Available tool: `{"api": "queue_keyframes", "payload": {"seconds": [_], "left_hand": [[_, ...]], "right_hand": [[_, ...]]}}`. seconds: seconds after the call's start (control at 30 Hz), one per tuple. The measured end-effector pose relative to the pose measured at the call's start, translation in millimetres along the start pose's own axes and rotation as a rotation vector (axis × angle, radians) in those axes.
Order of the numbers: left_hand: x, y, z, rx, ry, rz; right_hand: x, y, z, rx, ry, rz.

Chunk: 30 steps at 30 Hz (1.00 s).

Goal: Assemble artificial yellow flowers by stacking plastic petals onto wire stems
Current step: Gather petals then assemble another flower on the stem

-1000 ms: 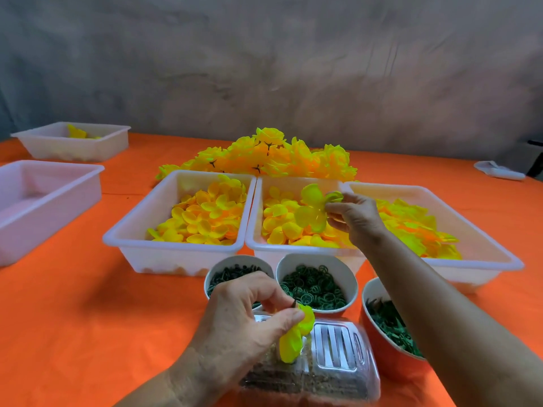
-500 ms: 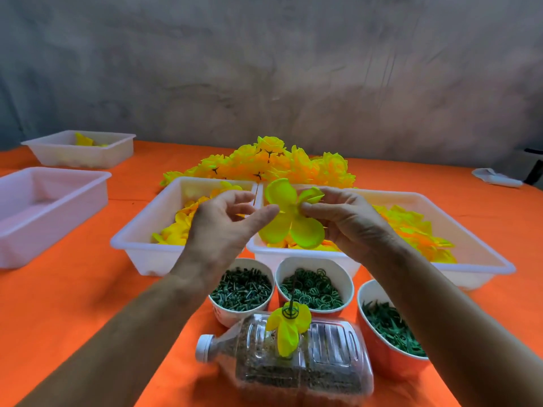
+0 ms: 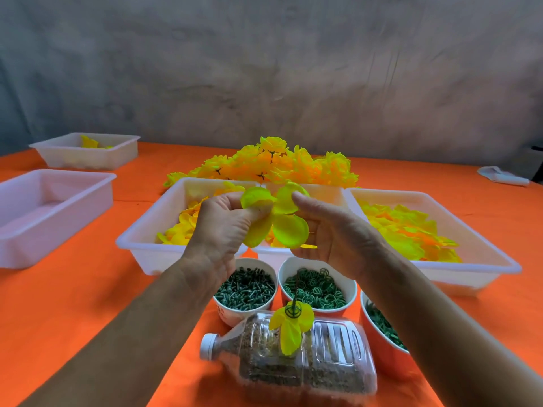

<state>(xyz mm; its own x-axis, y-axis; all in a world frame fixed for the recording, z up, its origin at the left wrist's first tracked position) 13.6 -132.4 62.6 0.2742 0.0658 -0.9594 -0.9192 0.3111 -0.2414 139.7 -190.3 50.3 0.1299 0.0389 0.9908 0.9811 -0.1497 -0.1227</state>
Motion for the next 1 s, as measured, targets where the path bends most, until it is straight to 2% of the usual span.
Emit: {"api": "queue_keyframes", "payload": {"seconds": [0.17,0.23,0.3,0.37,0.43,0.5,0.57,0.63,0.7,0.93,1.0], "left_hand": [[-4.9,-6.8,-5.9,0.081,-0.05,-0.01],[-4.4,-8.3,-9.5,0.14,-0.064,-0.012],[-5.8,-8.6,-15.3,0.198,-0.127,0.01],[-4.7,-4.0,-20.9,0.177,-0.213,0.077],[-5.0,4.2,-26.2,0.073,-0.348,0.256],[-11.5,5.0,-34.5,0.034,-0.576,0.411],[-15.5,2.1,-42.3,0.06,-0.755,0.445],[-15.3,1.3,-45.6,0.073,-0.828,0.473],[-14.6,1.7,-47.1,0.061,-0.835,0.49],[-18.6,2.1,-54.5,0.092,-0.813,0.488],[-20.3,1.5,-60.2,0.107,-0.821,0.485]], "right_hand": [[1.8,2.0,-3.1,-0.094,0.057,-0.038],[5.2,4.3,-7.1,-0.124,0.153,-0.018],[15.4,6.2,-17.4,-0.169,0.397,-0.08],[30.9,8.9,-38.8,-0.334,0.781,-0.439],[36.2,1.6,-62.9,-0.476,1.13,-0.852],[31.9,-6.3,-78.4,-0.52,1.327,-1.092],[27.7,-9.5,-87.7,-0.548,1.417,-1.198],[24.5,-9.1,-89.8,-0.562,1.429,-1.226],[22.4,-6.2,-87.9,-0.548,1.365,-1.205],[16.7,4.5,-79.9,-0.304,1.037,-0.732],[13.3,4.6,-80.5,-0.256,0.988,-0.679]]}}
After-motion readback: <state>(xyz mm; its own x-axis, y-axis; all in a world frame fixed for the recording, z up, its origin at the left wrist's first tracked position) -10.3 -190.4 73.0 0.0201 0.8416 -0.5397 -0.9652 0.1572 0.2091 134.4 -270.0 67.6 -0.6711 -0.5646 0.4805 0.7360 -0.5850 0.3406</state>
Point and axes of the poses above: each hand's wrist, its own z-axis towards the middle knuckle, its own y-axis out of the back of the hand, x = y × z, the point moved 7 cm from there along z, towards the middle knuckle, and after that the axes turned 3 degrees about -x, right-handed, at the moved point
